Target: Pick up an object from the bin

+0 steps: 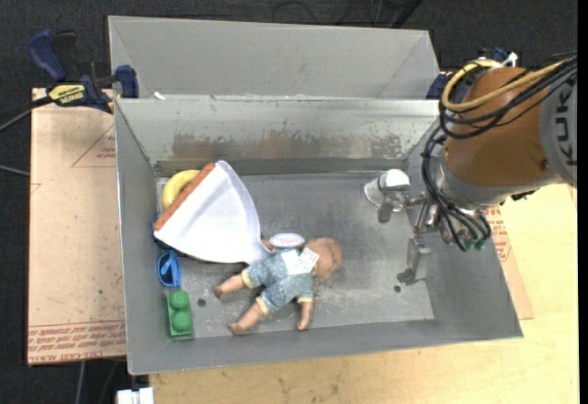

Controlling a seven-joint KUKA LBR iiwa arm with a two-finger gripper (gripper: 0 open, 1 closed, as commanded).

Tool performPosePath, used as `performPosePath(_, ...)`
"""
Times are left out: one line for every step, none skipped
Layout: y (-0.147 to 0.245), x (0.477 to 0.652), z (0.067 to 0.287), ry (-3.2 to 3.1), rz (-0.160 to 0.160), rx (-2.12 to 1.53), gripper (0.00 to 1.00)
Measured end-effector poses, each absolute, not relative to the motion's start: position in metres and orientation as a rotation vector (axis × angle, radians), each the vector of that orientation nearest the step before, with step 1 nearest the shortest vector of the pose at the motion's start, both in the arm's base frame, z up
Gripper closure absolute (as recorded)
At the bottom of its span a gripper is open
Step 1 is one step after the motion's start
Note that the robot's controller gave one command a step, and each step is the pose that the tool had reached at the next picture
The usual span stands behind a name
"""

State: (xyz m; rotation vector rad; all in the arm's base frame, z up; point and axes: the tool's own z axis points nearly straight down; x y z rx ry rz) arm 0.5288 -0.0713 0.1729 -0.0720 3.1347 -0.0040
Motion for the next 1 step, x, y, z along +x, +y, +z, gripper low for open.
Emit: performPosePath(-0.0185, 0.5415, 0.1171, 3.117, 0.001, -0.358, 0.0)
